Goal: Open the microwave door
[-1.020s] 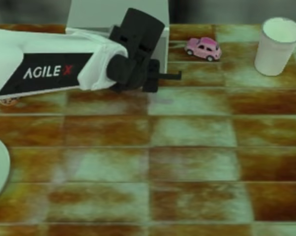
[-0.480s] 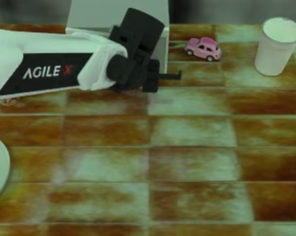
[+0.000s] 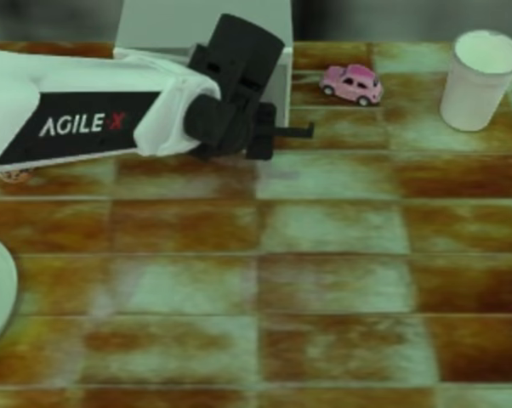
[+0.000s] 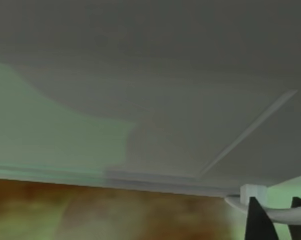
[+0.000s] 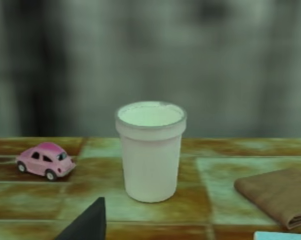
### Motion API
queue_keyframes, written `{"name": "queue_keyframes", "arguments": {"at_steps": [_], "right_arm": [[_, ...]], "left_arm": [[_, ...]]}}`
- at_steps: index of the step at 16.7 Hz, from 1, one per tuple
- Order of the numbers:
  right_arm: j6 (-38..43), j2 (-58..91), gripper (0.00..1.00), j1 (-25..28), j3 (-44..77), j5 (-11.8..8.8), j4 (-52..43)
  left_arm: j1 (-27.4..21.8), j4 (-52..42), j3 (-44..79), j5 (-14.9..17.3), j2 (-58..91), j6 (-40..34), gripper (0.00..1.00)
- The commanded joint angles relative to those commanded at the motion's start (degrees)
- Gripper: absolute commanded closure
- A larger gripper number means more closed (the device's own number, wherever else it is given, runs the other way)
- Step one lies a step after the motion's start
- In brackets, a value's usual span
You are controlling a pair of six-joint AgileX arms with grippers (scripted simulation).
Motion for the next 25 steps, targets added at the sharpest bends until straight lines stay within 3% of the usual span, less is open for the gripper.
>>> {"name": "queue_keyframes", "arguments": {"at_steps": [10,25], "right_arm": [[0.0,0.0,0.0,0.0,0.0,0.0,0.0],[0.0,0.0,0.0,0.0,0.0,0.0,0.0]], "left_arm": [[0.4,1.4,-2.4,1.7,-1.6,2.2,1.0],[0.4,1.4,-2.4,1.7,-1.6,2.2,1.0]]}}
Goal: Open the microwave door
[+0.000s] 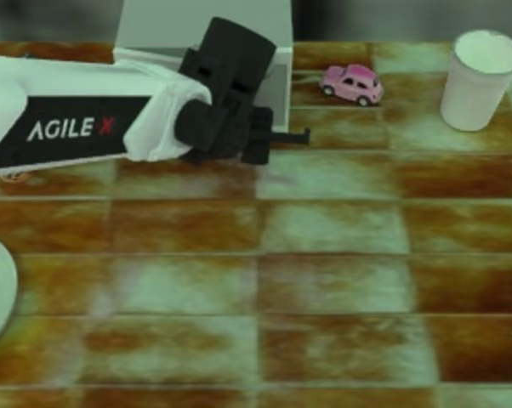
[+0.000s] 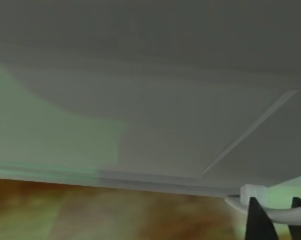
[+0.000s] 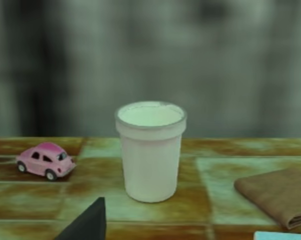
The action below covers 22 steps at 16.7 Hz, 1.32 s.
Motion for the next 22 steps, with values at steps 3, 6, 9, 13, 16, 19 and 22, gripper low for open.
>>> {"name": "queue_keyframes", "arguments": {"at_steps": [3,6,9,13,16,19,22], "right_arm": [[0.0,0.0,0.0,0.0,0.0,0.0,0.0],[0.0,0.0,0.0,0.0,0.0,0.0,0.0],[0.0,0.0,0.0,0.0,0.0,0.0,0.0],[0.0,0.0,0.0,0.0,0.0,0.0,0.0],[0.0,0.0,0.0,0.0,0.0,0.0,0.0],[0.0,0.0,0.0,0.0,0.0,0.0,0.0],[0.0,0.0,0.0,0.0,0.0,0.0,0.0]], "left_arm": [[0.0,0.0,0.0,0.0,0.0,0.0,1.0],[0.0,0.0,0.0,0.0,0.0,0.0,1.0],[0.0,0.0,0.0,0.0,0.0,0.0,1.0],[0.0,0.6,-1.1,1.1,-0.7,0.9,1.0],[0.5,1.3,-2.4,1.9,-1.6,2.3,1.0],[0.5,1.3,-2.4,1.9,-1.6,2.3,1.0],[0.5,1.3,-2.4,1.9,-1.6,2.3,1.0]]}}
